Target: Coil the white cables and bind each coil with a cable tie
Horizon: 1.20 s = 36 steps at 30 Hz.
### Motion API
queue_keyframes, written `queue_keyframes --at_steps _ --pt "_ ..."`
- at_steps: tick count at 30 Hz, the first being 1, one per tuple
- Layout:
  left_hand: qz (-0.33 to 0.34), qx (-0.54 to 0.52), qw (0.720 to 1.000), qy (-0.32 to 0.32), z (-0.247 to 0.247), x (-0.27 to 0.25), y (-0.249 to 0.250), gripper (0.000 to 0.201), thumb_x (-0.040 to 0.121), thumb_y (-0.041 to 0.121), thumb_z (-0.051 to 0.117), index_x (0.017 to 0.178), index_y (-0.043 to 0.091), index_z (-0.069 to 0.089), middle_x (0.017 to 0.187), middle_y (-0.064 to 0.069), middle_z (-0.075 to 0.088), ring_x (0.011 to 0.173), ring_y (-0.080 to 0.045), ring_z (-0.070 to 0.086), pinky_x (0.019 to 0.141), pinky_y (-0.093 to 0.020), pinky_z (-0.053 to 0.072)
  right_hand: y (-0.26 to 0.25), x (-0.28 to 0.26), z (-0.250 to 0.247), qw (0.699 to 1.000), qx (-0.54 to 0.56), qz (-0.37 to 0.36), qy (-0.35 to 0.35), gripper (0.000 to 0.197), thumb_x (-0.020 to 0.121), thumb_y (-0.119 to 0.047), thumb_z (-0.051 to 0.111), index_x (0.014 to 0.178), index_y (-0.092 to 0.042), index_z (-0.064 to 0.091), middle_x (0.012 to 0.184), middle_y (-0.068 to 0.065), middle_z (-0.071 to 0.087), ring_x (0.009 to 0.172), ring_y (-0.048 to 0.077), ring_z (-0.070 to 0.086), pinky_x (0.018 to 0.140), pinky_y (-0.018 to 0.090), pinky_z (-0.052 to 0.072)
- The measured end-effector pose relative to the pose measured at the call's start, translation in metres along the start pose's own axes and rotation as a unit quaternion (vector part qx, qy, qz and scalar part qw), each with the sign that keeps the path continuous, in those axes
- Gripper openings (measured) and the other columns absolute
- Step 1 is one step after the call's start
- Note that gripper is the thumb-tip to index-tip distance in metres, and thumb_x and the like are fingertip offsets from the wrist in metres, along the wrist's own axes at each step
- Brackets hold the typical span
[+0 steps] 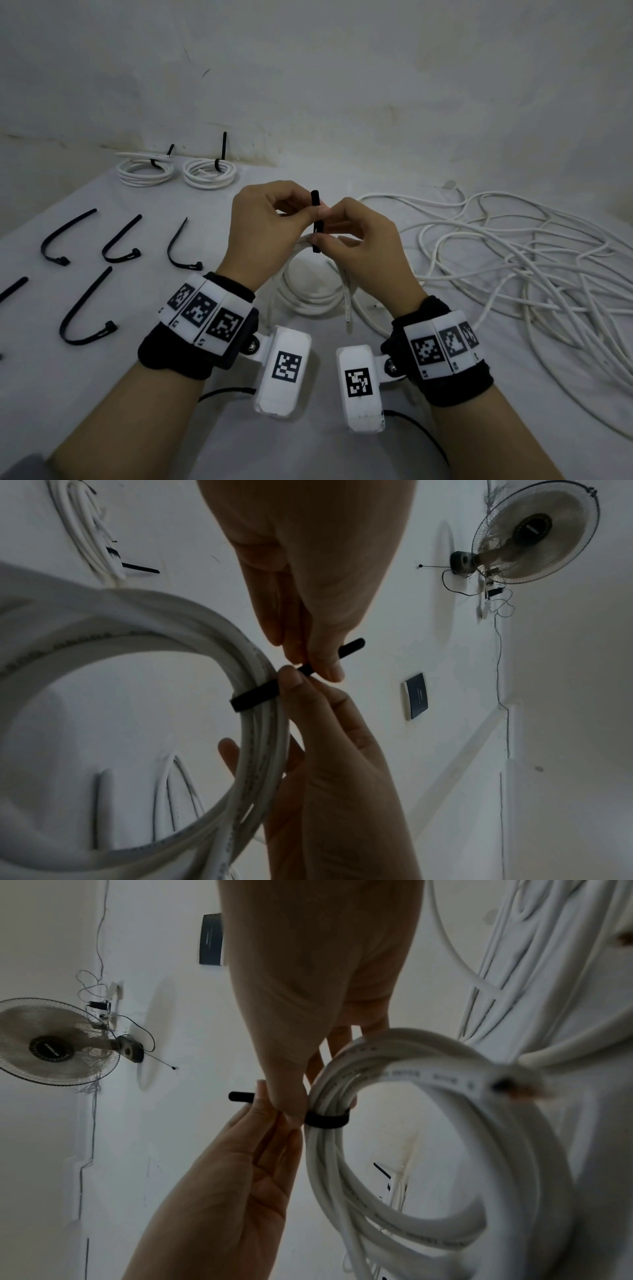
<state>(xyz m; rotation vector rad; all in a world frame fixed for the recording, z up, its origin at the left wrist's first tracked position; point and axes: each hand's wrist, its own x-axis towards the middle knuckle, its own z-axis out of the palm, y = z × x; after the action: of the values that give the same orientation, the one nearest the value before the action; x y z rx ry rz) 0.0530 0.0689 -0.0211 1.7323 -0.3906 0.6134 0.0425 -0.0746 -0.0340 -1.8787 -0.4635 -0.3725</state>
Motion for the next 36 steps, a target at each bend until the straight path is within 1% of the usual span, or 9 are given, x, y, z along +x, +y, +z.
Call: queue_keyframes --at_steps 5,13,17,21,26,29,31,34,36 --pt "0.007 -0.004 1.000 0.015 0.000 0.000 0.001 0.021 0.074 0.008 0.077 0.069 0.027 0.068 0.072 0.008 0.069 0.066 -0.003 0.064 0.068 -0.018 0.053 0.004 0.003 0.000 1.000 0.015 0.007 -0.016 0.016 0.079 -0.008 0.075 0.085 -0.004 0.061 0.084 -0.004 0.069 0.086 0.013 0.070 0.084 0.047 0.055" --pt "0.014 -0.004 1.000 0.028 0.002 -0.002 0.002 0.024 0.073 0.007 0.079 0.066 0.026 0.066 0.069 0.007 0.068 0.063 -0.004 0.063 0.066 -0.020 0.054 0.010 0.006 0.001 0.999 0.037 0.000 -0.022 0.014 0.079 -0.002 0.073 0.078 -0.007 0.060 0.081 -0.002 0.067 0.072 0.014 0.069 0.071 0.028 0.057" --pt "0.004 -0.013 1.000 0.022 0.002 0.000 0.002 0.016 0.074 0.007 0.078 0.068 0.018 0.068 0.071 0.002 0.068 0.066 -0.008 0.064 0.066 -0.019 0.054 0.011 0.006 0.002 1.000 0.019 -0.021 -0.014 0.013 0.079 -0.004 0.073 0.081 -0.004 0.061 0.082 0.005 0.068 0.076 0.018 0.069 0.075 0.029 0.057" --pt "0.006 -0.010 1.000 -0.009 0.000 0.000 0.005 0.008 0.073 0.004 0.077 0.071 0.009 0.070 0.073 -0.003 0.069 0.069 -0.014 0.065 0.065 -0.022 0.055 0.011 0.007 0.002 1.000 0.014 -0.021 -0.009 0.016 0.079 -0.003 0.074 0.076 -0.008 0.059 0.077 0.000 0.067 0.077 0.017 0.070 0.072 0.031 0.058" --pt "0.013 -0.014 1.000 0.006 0.000 0.003 0.000 0.017 0.076 0.008 0.076 0.070 0.021 0.067 0.072 0.005 0.069 0.068 -0.004 0.063 0.068 -0.015 0.051 0.009 0.004 0.004 0.999 0.046 -0.007 -0.016 0.013 0.082 -0.004 0.072 0.084 -0.002 0.059 0.087 0.012 0.067 0.070 0.025 0.069 0.065 0.034 0.059" --pt "-0.015 -0.023 0.999 -0.043 -0.003 0.006 -0.004 0.011 0.078 0.022 0.076 0.087 0.020 0.070 0.079 0.005 0.070 0.074 -0.001 0.064 0.072 -0.013 0.050 0.002 0.004 -0.002 0.994 0.107 0.023 0.009 0.015 0.082 -0.001 0.071 0.080 -0.007 0.058 0.083 0.015 0.067 0.060 0.024 0.068 0.060 0.033 0.058" --pt "-0.050 0.011 0.992 -0.114 -0.005 0.007 -0.013 0.033 0.077 0.044 0.072 0.101 0.022 0.067 0.082 0.004 0.068 0.075 -0.003 0.065 0.071 -0.015 0.051 0.000 0.006 -0.010 0.985 0.167 0.033 0.043 0.014 0.082 -0.002 0.070 0.082 -0.007 0.058 0.078 0.015 0.069 0.057 0.024 0.067 0.059 0.034 0.057" --pt "-0.071 -0.009 0.979 -0.193 -0.001 0.003 -0.017 0.046 0.078 0.053 0.055 0.095 0.010 0.063 0.063 0.001 0.060 0.054 -0.009 0.060 0.056 -0.020 0.048 0.003 0.007 -0.018 0.968 0.237 0.033 0.081 0.009 0.085 -0.004 0.067 0.091 -0.008 0.061 0.078 0.011 0.072 0.060 0.024 0.067 0.066 0.036 0.058" --pt "-0.080 -0.042 0.983 -0.163 0.005 0.000 -0.014 0.046 0.079 0.054 0.046 0.083 0.010 0.060 0.053 0.001 0.049 0.043 -0.009 0.051 0.049 -0.023 0.047 0.005 0.007 -0.015 0.965 0.245 0.036 0.085 0.012 0.087 -0.006 0.064 0.099 -0.007 0.061 0.081 0.008 0.072 0.067 0.022 0.068 0.070 0.035 0.058"
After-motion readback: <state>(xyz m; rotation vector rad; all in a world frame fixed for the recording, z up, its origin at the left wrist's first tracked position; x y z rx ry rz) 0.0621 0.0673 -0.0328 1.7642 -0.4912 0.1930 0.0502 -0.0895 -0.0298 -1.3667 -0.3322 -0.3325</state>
